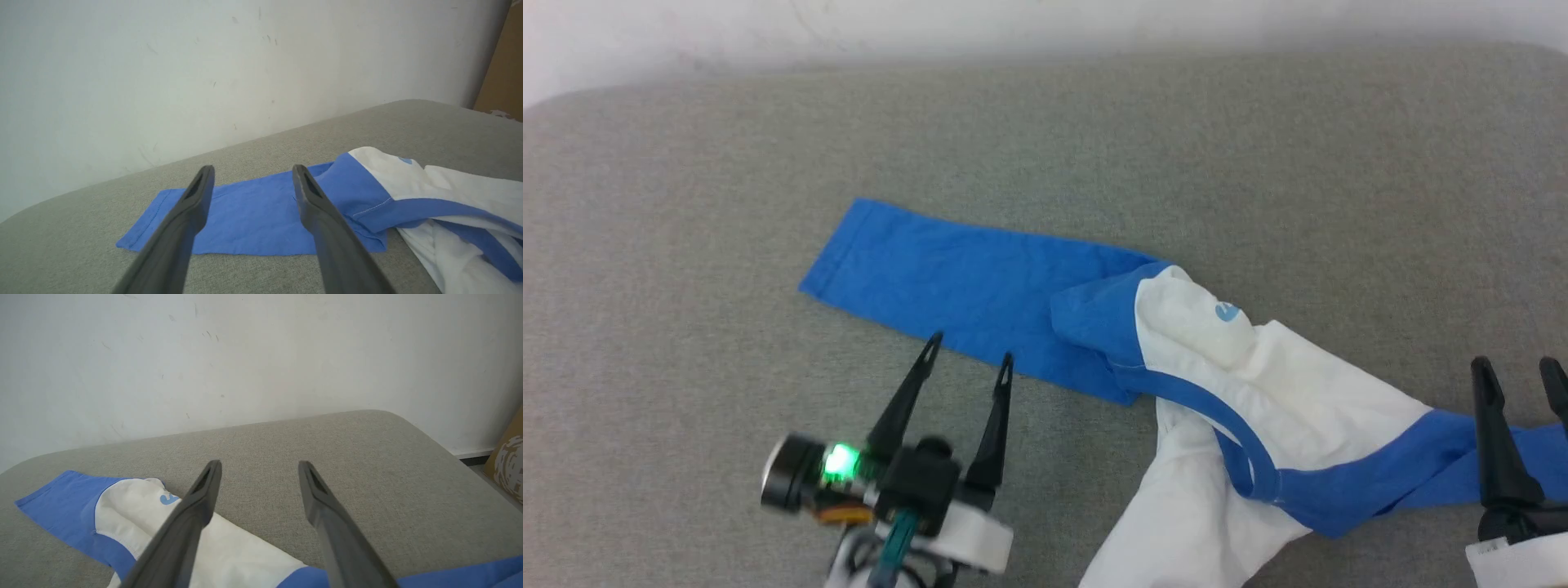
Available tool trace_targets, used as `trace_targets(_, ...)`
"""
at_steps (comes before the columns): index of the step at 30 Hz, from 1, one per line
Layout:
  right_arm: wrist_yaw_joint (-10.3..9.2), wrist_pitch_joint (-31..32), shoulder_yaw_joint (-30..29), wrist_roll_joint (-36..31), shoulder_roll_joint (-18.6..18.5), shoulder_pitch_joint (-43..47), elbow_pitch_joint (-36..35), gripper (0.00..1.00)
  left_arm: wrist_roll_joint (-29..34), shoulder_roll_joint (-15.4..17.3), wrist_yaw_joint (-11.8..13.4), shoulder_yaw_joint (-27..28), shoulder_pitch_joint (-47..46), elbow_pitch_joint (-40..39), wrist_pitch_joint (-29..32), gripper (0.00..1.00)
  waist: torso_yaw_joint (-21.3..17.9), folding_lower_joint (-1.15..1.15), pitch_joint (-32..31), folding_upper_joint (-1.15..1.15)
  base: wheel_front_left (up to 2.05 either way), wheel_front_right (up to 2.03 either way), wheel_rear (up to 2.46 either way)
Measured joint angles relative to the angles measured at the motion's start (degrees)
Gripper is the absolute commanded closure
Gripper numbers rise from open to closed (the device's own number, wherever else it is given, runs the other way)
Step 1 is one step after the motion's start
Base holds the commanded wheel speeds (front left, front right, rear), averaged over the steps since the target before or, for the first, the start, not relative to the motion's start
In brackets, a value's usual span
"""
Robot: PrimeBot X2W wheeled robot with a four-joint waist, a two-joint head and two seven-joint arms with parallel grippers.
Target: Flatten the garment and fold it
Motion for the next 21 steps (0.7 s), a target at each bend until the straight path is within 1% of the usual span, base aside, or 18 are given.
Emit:
trace_targets(2, 0.0, 0.7, 0.0, 0.0, 0.1, -0.6, -0.6, 0.0, 2.2, 1.8, -2.1, -1.2, -4.0, 1.8, 3.7, 0.0, -0.5, 0.01, 0.9, 0.0, 0.0, 0.0, 0.0)
trace_targets(5, 0.0, 1.3, 0.1, 0.0, -0.1, -1.5, -1.3, 0.0, 3.9, 3.3, -6.8, -3.3, -11.0, 5.0, 11.1, 0.0, -0.9, 0.01, 2.2, 0.0, 0.0, 0.0, 0.0)
trace_targets(8, 0.0, 2.0, 0.6, 0.6, -0.6, -1.9, -1.6, 0.0, 4.7, 3.4, -12.3, -6.0, -17.1, 9.7, 19.3, 0.0, -1.1, 0.02, 3.6, 0.0, 0.0, 0.0, 0.0)
trace_targets(9, 0.0, 2.3, 0.8, 0.8, -0.7, -2.2, -1.6, 0.0, 4.8, 3.4, -13.7, -6.8, -18.8, 11.4, 21.3, 0.0, -1.2, 0.02, 4.1, 0.0, 0.0, 0.0, 0.0)
trace_targets(11, 0.0, 2.6, 1.2, 1.1, -1.1, -2.7, -1.7, 0.0, 5.4, 3.5, -15.3, -8.5, -21.8, 15.1, 25.4, 0.0, -1.4, 0.02, 5.0, 0.0, 0.0, 0.0, 0.0)
trace_targets(14, 0.0, 2.9, 1.6, 2.1, -1.9, -3.1, -1.8, 0.0, 6.6, 4.6, -16.6, -10.8, -25.4, 20.6, 29.3, 0.0, -1.8, 0.02, 6.2, 0.0, 0.0, 0.0, 0.0)
trace_targets(17, 0.0, 3.2, 1.8, 2.6, -2.6, -3.8, -1.9, 0.0, 5.6, 4.7, -17.2, -12.2, -28.0, 24.1, 30.9, 0.0, -2.4, 0.0, 7.2, 0.0, 0.0, 0.0, 0.0)
trace_targets(18, 0.0, 3.3, 1.8, 2.8, -2.8, -3.9, -1.9, 0.0, 4.8, 4.5, -17.2, -12.5, -28.7, 25.0, 31.2, 0.72, -2.7, 0.0, 7.5, 0.0, 0.0, 0.0, 0.0)
trace_targets(19, 0.0, 3.4, 1.8, 2.9, -3.0, -3.9, -2.0, 0.0, 3.8, 4.3, -17.3, -12.5, -29.1, 25.5, 31.2, 1.0, -2.9, 0.0, 7.7, 0.0, 0.0, 0.0, 0.0)
trace_targets(21, 0.0, 3.4, 1.5, 3.0, -3.1, -3.9, -2.0, 0.0, 1.4, 3.9, -17.4, -12.3, -29.3, 26.1, 30.7, 1.0, -3.2, 0.0, 7.9, 0.0, 0.0, 0.0, 0.0)
